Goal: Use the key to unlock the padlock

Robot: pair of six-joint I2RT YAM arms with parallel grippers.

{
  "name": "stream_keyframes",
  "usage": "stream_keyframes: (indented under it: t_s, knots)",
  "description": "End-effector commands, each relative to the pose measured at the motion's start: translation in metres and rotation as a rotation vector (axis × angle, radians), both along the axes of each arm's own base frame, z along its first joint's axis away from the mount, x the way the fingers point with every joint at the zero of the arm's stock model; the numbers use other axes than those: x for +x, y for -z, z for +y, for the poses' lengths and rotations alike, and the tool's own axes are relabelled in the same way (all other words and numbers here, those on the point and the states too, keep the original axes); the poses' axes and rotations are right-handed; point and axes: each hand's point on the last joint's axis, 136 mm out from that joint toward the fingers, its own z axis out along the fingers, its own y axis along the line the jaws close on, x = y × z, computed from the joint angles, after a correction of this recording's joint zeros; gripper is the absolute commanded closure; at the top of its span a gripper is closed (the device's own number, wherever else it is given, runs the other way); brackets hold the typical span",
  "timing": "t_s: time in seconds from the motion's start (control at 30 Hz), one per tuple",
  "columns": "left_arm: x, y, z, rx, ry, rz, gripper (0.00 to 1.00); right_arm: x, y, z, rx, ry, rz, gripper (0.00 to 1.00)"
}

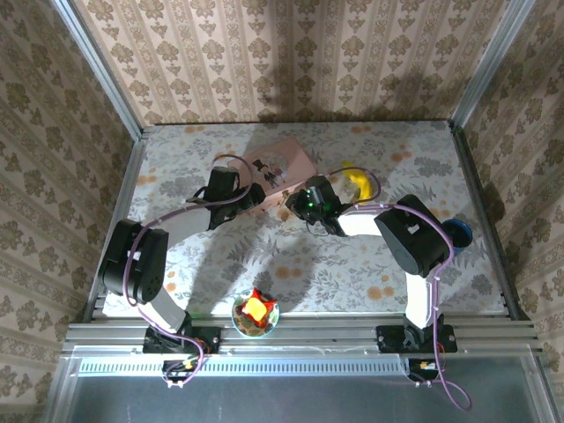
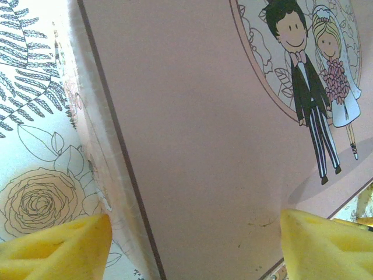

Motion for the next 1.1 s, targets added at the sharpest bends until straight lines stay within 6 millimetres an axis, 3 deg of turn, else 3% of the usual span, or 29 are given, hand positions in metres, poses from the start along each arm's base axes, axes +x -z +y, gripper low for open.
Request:
stream_keyframes:
  t_s: [0.0,0.2,0.53,1.07]
  knots:
    - [-0.036,0.062,0.047,0.183,-0.086,0.225,0.25,0.017,0.008,-0.03,-0.025,0.106,-0.006,0.85]
    - [-0.036,0.061,0.047,0.179,-0.086,0.224,0.25,0.016,0.011,-0.025,-0.021,0.079,0.0,0.86]
    - [-0.034,0.06,0.046,0.177,-0.085,0.222,0.25,0.006,0.014,-0.014,-0.014,0.019,0.023,0.77]
    - [-0.033,0.06,0.044,0.169,-0.084,0.223,0.25,-0.009,0.017,0.012,-0.021,-0.075,0.041,0.79]
